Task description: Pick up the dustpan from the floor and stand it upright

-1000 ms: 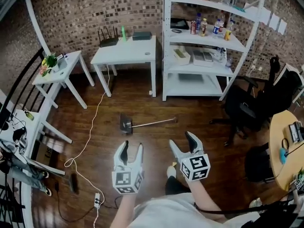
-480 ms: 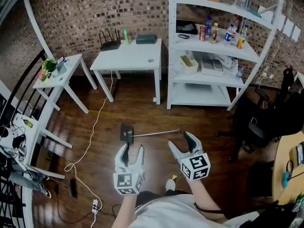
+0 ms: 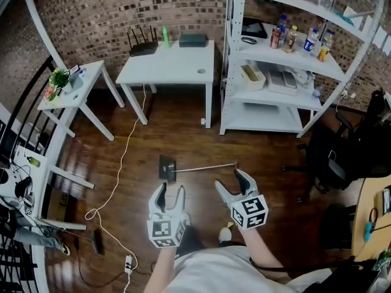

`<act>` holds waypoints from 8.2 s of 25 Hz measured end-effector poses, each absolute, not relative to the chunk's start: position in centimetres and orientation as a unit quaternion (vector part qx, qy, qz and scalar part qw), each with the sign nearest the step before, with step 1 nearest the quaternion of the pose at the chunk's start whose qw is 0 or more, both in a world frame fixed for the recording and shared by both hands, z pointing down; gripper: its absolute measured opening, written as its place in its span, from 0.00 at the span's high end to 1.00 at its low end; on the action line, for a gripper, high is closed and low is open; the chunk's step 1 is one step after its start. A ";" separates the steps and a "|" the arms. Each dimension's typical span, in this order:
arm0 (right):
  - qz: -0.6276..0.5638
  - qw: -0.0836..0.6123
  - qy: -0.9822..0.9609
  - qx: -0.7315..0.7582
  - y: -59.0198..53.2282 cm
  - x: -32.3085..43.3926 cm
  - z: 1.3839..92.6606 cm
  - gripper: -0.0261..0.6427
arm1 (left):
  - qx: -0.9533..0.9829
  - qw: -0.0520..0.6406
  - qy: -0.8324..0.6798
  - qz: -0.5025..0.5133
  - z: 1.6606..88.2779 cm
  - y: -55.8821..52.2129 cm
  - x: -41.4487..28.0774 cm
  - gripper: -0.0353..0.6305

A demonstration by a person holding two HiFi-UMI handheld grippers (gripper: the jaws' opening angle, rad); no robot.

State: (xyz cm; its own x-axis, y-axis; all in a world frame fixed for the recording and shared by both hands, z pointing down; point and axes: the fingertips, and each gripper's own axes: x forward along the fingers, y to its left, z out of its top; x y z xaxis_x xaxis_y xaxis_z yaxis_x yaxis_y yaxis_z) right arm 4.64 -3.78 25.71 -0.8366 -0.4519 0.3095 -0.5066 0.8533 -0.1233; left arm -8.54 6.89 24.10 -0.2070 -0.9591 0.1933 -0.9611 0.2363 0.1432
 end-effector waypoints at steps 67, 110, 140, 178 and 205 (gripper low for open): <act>0.180 0.275 -0.872 0.362 -32.0 12.3 99.7 0.53 | 0.861 0.136 -0.466 0.151 88.3 -32.5 -7.7 0.55; 0.582 -0.222 -0.628 0.467 -46.8 9.7 119.9 0.81 | 0.833 0.132 -0.508 0.174 97.8 -28.7 -16.7 0.55; 0.402 -0.105 -0.808 0.418 -46.2 -1.5 85.4 0.86 | 0.798 0.159 -0.574 0.091 76.9 -24.9 -19.9 0.60; 0.117 0.307 -0.912 0.247 -13.0 -21.2 60.9 0.66 | 0.688 0.261 -0.677 0.026 48.7 0.3 -29.5 0.58; 0.032 0.076 -0.953 0.292 8.4 12.5 24.0 0.43 | 0.667 0.081 -0.741 0.009 24.3 16.7 0.5 0.53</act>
